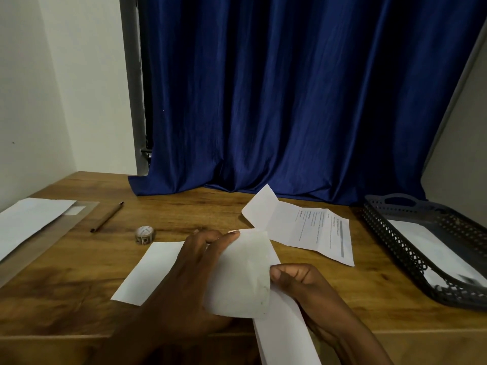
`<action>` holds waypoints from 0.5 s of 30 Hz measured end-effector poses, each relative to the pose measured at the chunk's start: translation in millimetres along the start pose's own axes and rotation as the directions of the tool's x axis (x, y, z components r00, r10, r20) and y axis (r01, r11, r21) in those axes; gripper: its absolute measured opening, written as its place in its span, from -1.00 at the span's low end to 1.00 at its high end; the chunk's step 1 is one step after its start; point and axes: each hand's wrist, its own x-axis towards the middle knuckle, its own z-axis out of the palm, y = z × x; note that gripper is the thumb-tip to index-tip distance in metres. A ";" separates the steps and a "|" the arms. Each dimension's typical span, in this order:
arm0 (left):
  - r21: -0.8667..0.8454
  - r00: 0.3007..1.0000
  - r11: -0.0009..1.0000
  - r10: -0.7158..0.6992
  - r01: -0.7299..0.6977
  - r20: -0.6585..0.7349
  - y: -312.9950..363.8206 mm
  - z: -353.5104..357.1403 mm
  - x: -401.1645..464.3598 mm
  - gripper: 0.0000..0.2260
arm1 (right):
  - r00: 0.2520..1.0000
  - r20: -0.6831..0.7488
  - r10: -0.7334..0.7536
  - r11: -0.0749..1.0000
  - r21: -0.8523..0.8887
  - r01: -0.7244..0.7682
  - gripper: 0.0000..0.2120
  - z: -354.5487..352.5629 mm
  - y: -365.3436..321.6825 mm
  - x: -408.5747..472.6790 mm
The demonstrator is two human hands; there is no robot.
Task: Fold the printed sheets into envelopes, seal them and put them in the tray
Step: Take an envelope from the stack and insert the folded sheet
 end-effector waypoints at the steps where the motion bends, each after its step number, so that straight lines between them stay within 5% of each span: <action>1: -0.001 1.000 1.000 -0.004 0.004 0.001 0.0 -0.2 -0.3 0.10 | 1.000 0.001 0.004 1.000 0.007 -0.004 -0.69 0.1 -0.1 -0.2; 6: 0.028 0.999 0.999 -0.026 0.026 -0.022 -3.1 1.3 -1.6 0.11 | 1.000 0.001 0.011 1.000 0.019 -0.011 -0.71 0.2 0.8 -0.3; 11: 0.334 0.994 0.942 0.072 -0.038 -0.088 0.1 2.7 1.5 0.16 | 0.999 -0.050 -0.007 0.995 -0.097 0.002 -0.81 9.2 -4.1 1.7; 15: 0.338 0.980 0.937 0.142 -0.088 -0.138 4.1 0.9 0.9 0.09 | 0.995 -0.103 -0.006 0.993 -0.115 -0.006 -0.85 14.6 -7.0 4.4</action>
